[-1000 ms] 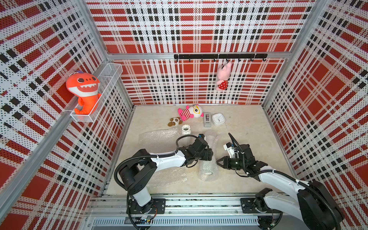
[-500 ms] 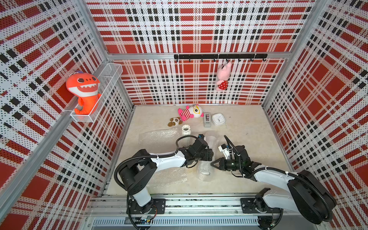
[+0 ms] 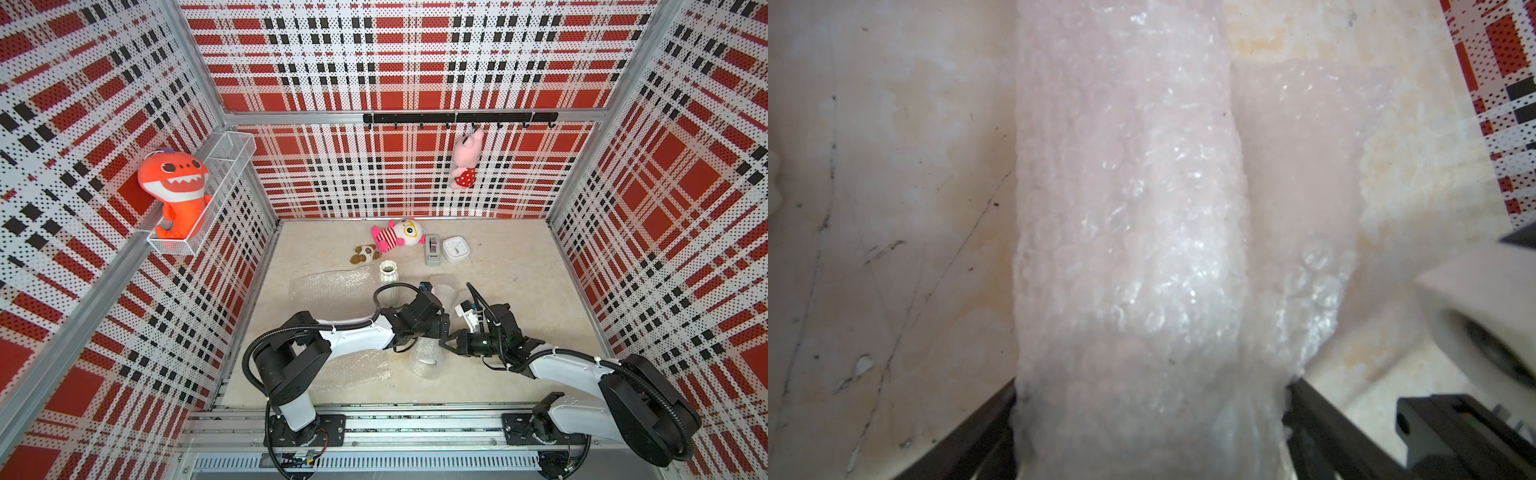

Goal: Wrap vases in bubble wrap
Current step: Wrap the vase in bubble wrap.

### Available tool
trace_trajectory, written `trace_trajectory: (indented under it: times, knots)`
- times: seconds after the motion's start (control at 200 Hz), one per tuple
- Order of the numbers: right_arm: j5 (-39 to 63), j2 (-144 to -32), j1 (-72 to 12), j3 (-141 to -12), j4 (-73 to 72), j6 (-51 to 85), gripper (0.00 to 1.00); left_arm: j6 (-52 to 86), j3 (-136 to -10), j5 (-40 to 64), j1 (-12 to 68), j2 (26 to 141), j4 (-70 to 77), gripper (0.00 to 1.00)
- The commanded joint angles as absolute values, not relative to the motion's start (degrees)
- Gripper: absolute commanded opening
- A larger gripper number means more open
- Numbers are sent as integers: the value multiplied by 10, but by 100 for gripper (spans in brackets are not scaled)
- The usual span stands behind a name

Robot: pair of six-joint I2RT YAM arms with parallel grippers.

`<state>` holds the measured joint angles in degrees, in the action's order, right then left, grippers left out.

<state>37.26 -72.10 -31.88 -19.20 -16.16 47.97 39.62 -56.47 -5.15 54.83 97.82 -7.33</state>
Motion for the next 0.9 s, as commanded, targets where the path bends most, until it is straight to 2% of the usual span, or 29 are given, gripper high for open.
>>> trace_trajectory:
  times: [0.0, 0.356, 0.461, 0.546, 0.616, 0.676, 0.782, 0.897]
  knots:
    - [348, -715, -323, -198, -178, 470, 0, 390, -571, -36, 566, 983, -89, 91]
    - [351, -684, -323, -199, -157, 444, 0, 382, -534, -31, 545, 952, -86, 75]
    - [349, -655, -316, -213, -107, 415, 8, 375, -525, -26, 542, 947, -85, 73]
    - [319, -638, -283, -225, -26, 379, 10, 368, -520, -17, 540, 948, -87, 72]
    - [333, -634, -236, -221, -22, 374, 10, 362, -517, -9, 541, 948, -84, 72]
    - [332, -643, -199, -229, -16, 376, 10, 355, -516, -4, 541, 945, -84, 71]
    - [318, -690, -187, -266, 3, 351, 7, 342, -515, 5, 543, 941, -84, 71]
    - [347, -743, -188, -279, -76, 375, 3, 334, -512, 13, 545, 938, -79, 71]
